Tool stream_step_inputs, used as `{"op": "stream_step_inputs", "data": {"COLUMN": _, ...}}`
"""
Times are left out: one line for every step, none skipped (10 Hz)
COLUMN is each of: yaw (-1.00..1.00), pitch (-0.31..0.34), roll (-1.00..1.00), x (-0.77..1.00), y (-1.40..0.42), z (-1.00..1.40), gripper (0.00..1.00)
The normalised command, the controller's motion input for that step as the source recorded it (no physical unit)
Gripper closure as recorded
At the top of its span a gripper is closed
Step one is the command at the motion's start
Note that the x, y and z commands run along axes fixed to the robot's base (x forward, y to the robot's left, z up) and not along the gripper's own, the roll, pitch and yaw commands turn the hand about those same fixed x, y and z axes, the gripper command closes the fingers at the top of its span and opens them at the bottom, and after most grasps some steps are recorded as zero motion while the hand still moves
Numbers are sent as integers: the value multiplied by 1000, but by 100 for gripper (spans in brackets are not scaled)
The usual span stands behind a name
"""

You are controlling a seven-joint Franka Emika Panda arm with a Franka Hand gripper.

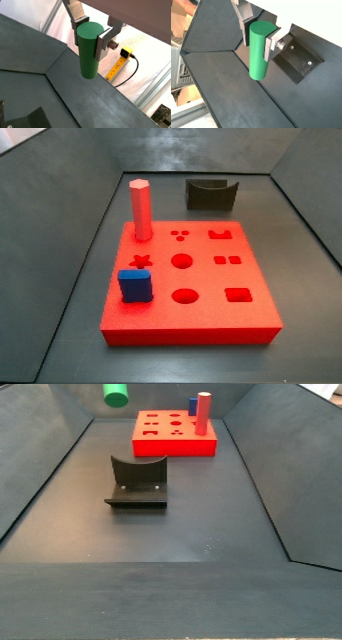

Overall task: Pick up the round object. Move up. Place the round object on the fixture. Regrasp the round object. Move to above the board. Insert the round object.
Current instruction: Move to above the board.

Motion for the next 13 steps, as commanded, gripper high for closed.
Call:
{"op": "stream_step_inputs", "data": {"yaw": -195, "pitch": -92, "roll": -1000, "x": -577, "y": -1000, "z": 239, "gripper": 100}}
{"op": "stream_step_inputs", "data": {"yaw": -197, "pitch": -107, "roll": -1000, "x": -587, "y": -1000, "z": 258, "gripper": 100}}
{"op": "stream_step_inputs", "data": {"yaw": -199, "pitch": -116, "roll": -1000, "x": -614, "y": -1000, "z": 264, "gripper": 100}}
{"op": "stream_step_inputs", "data": {"yaw": -211, "pitch": -121, "roll": -1000, "x": -636, "y": -1000, "z": 249, "gripper": 100}}
{"op": "stream_step_inputs", "data": {"yaw": -217, "pitch": -117, "roll": -1000, "x": -637, "y": -1000, "z": 256, "gripper": 100}}
{"op": "stream_step_inputs", "data": {"yaw": -225, "pitch": -110, "roll": -1000, "x": -649, "y": -1000, "z": 261, "gripper": 100}}
{"op": "stream_step_inputs", "data": {"yaw": -230, "pitch": -94, "roll": -1000, "x": -662, "y": -1000, "z": 253, "gripper": 100}}
{"op": "stream_step_inputs", "data": {"yaw": -234, "pitch": -87, "roll": -1000, "x": -682, "y": -1000, "z": 259, "gripper": 100}}
{"op": "stream_step_inputs", "data": {"yaw": -232, "pitch": -85, "roll": -1000, "x": -703, "y": -1000, "z": 259, "gripper": 100}}
{"op": "stream_step_inputs", "data": {"yaw": -223, "pitch": -85, "roll": -1000, "x": -670, "y": -883, "z": 225, "gripper": 100}}
{"op": "stream_step_inputs", "data": {"yaw": -204, "pitch": -77, "roll": -934, "x": -544, "y": -696, "z": 173, "gripper": 100}}
{"op": "stream_step_inputs", "data": {"yaw": -117, "pitch": -51, "roll": -623, "x": -310, "y": -342, "z": 86, "gripper": 100}}
{"op": "stream_step_inputs", "data": {"yaw": -70, "pitch": -31, "roll": -434, "x": -179, "y": -186, "z": 37, "gripper": 100}}
